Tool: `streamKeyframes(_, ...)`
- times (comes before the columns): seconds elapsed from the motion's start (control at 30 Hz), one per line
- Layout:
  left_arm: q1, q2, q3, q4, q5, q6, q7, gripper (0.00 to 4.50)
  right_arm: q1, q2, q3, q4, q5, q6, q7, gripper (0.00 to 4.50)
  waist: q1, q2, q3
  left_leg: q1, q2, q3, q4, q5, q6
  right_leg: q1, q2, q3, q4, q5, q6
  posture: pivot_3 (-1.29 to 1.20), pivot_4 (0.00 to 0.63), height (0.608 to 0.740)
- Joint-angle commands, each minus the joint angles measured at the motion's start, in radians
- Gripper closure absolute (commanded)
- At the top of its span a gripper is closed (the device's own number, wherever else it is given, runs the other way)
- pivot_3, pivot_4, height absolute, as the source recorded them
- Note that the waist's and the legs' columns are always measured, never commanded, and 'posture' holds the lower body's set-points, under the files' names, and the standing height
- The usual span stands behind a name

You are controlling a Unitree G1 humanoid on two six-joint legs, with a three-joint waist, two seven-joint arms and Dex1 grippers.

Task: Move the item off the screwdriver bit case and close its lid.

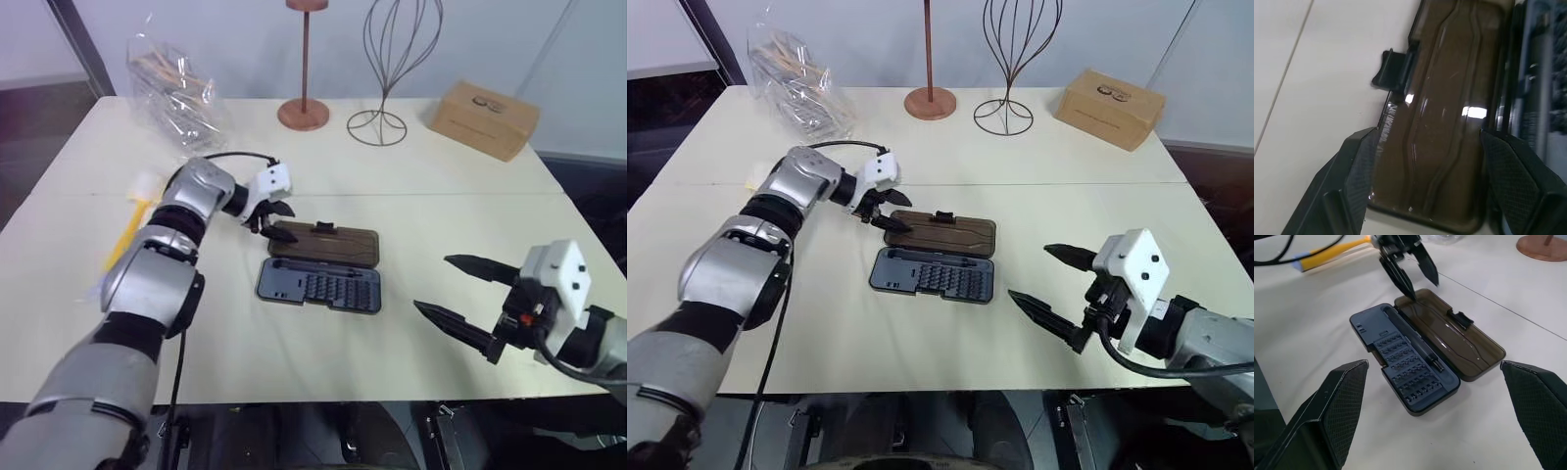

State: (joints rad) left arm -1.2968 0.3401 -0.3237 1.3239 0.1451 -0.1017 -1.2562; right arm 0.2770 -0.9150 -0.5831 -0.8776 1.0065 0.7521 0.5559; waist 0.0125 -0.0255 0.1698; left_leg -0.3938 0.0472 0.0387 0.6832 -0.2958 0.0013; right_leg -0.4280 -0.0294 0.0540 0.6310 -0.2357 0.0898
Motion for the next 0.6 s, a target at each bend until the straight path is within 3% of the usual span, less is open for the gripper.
streamKeyframes(0.03,-0.053,-0.021,0.042,0.014,0.021,-0.017,0.104,1.06,0.009,-0.006,-0.049,-0.037,0.034,0.002,-0.013,0.00,0.000,0.000,0.000,0.000,0.000,0.000,0.000,0.000,0.000,0.000,0.000,0.000,0.000,0.000,0.001,0.00,0.150,0.737)
streamKeyframes(0.17,-0.060,-0.032,0.056,0.029,0.049,-0.001,0.178,1.06,0.041,0.001,-0.071,-0.054,0.046,0.004,-0.024,0.00,-0.002,-0.001,0.000,0.000,0.000,-0.001,0.000,0.000,0.000,0.000,0.000,0.000,0.000,0.002,0.003,0.00,0.150,0.737)
streamKeyframes(0.6,-0.020,-0.098,0.072,0.050,0.117,0.115,0.207,1.06,0.058,-0.008,-0.085,-0.063,0.061,-0.005,-0.040,0.00,-0.001,-0.001,0.000,0.000,0.000,-0.001,0.000,0.000,0.000,0.000,0.001,0.000,0.000,0.002,0.003,0.00,0.150,0.737)
